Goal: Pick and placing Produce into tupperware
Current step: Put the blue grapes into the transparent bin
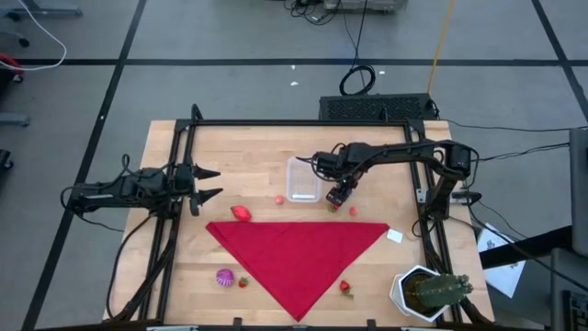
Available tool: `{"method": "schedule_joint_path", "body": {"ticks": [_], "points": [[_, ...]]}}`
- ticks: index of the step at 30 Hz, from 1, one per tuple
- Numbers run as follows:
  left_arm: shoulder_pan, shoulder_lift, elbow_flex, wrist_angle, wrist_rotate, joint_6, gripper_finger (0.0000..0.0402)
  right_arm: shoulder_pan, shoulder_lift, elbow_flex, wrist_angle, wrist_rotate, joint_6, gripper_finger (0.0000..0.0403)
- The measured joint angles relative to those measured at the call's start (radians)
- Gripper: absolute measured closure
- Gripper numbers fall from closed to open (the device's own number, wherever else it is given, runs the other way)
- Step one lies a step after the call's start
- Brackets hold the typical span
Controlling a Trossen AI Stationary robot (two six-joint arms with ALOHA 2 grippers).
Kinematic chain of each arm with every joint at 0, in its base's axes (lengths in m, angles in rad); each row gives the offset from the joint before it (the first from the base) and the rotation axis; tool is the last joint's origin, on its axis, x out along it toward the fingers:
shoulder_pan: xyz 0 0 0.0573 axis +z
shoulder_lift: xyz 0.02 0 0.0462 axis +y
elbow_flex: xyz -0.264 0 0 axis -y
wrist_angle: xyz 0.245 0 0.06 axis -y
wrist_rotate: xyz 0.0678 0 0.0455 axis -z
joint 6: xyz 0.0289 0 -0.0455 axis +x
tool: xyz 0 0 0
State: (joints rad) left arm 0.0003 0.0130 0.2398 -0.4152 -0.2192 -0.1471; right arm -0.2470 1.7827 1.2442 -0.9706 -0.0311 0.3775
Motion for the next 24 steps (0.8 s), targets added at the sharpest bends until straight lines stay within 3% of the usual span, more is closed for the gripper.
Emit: {"method": "schedule_joint_path", "body": {"ticks": [24], "points": [[0.0,0.0,0.0,0.0,0.0,-0.01,0.0131,0.0,0.0,-0.074,0.142,0.0,-0.008,0.0112]]}}
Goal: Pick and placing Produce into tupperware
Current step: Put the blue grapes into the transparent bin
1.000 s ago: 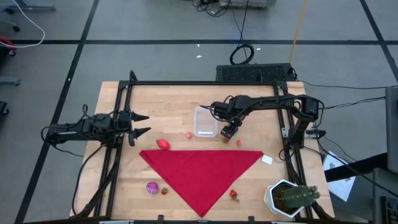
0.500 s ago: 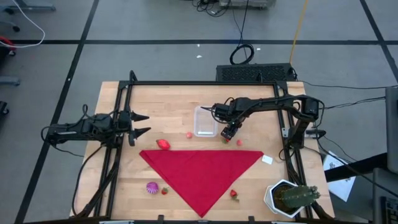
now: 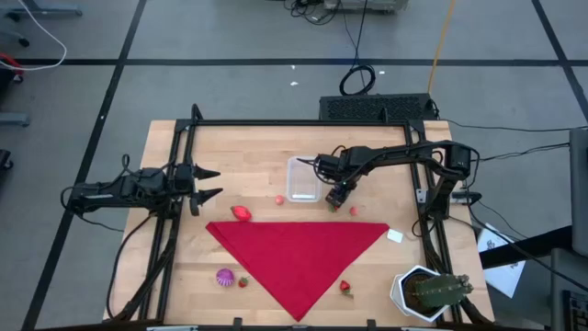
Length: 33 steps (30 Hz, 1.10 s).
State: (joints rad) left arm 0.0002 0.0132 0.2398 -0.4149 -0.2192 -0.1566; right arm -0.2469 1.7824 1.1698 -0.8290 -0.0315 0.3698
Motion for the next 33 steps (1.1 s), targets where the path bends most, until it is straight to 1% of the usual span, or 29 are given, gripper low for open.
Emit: {"method": "schedule_joint_path", "body": {"ticks": [6,23,33], "points": [[0.0,0.0,0.0,0.0,0.0,-0.001,0.0131,0.0,0.0,0.0,0.007,0.0,-0.006,0.0114],[0.0,0.0,0.0,0.0,0.0,-0.002,0.0131,0.0,0.0,0.0,0.006,0.0,-0.016,0.0167],[0.0,0.0,0.0,0.0,0.0,-0.002,0.0131,0.0,0.0,0.001,0.006,0.002,-0.018,0.0178]]}}
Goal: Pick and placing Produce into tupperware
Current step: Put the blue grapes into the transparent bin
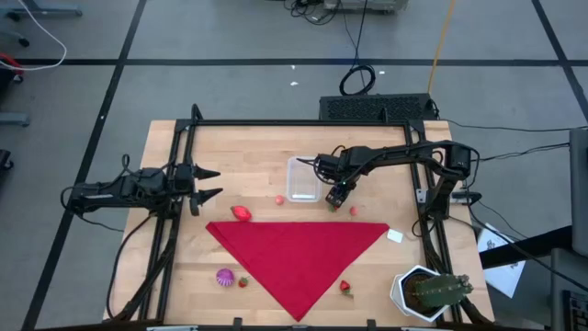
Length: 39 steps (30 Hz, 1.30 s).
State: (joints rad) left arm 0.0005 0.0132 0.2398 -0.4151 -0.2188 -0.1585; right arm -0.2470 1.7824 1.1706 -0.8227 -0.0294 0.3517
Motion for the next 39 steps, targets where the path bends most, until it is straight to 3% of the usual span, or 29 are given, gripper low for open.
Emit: {"method": "schedule_joint_path", "body": {"ticks": [19,28,39], "points": [[0.0,0.0,0.0,0.0,0.0,0.0,0.0131,-0.033,-0.005,0.0,-0.001,0.003,-0.002,0.0179],[0.0,0.0,0.0,0.0,0.0,0.0,0.0131,-0.042,-0.112,0.003,-0.004,0.003,-0.016,0.0179],[0.0,0.0,0.0,0.004,0.0,-0.002,0.0131,0.003,-0.214,0.189,0.002,0.003,-0.057,0.0179]]}}
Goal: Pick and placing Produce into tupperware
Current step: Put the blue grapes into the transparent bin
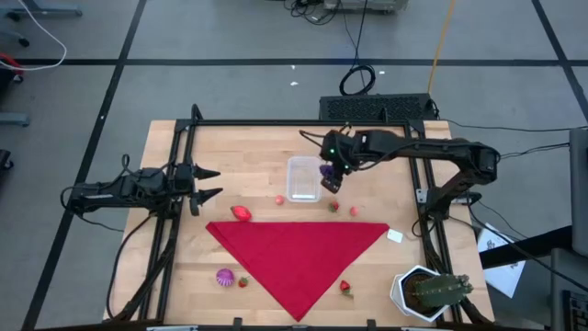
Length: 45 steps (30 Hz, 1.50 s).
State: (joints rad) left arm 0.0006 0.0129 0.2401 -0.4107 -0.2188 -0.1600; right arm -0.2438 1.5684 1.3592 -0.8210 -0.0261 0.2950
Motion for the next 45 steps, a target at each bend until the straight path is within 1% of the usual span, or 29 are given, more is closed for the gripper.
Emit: {"method": "schedule_joint_path", "body": {"ticks": [4,8,16,20,26,30,32,45], "points": [[0.0,0.0,0.0,0.0,0.0,0.0,0.0131,0.022,-0.001,0.07,0.066,0.0,-0.038,0.0179],[0.0,0.0,0.0,0.0,0.0,0.0,0.0131,0.037,0.001,0.1,0.119,0.0,-0.056,0.0179],[0.0,0.0,0.0,0.001,0.0,-0.001,0.0131,0.039,0.016,0.138,0.135,0.0,-0.081,0.0179],[0.0,0.0,0.0,0.002,0.0,-0.002,0.0131,0.039,0.081,0.237,0.057,0.0,-0.11,0.0179],[0.0,0.0,0.0,0.004,0.002,-0.003,0.0131,0.034,0.256,0.518,-0.162,0.001,-0.182,0.0179],[0.0,0.0,0.0,0.003,0.008,-0.003,0.0131,0.014,0.361,0.656,-0.323,0.004,-0.203,0.0179],[0.0,0.0,0.0,0.003,0.009,-0.003,0.0131,0.004,0.405,0.682,-0.366,0.004,-0.204,0.0179],[0.0,0.0,0.0,0.003,0.009,-0.002,0.0131,-0.004,0.571,0.684,-0.375,0.0,-0.283,0.0179]]}}
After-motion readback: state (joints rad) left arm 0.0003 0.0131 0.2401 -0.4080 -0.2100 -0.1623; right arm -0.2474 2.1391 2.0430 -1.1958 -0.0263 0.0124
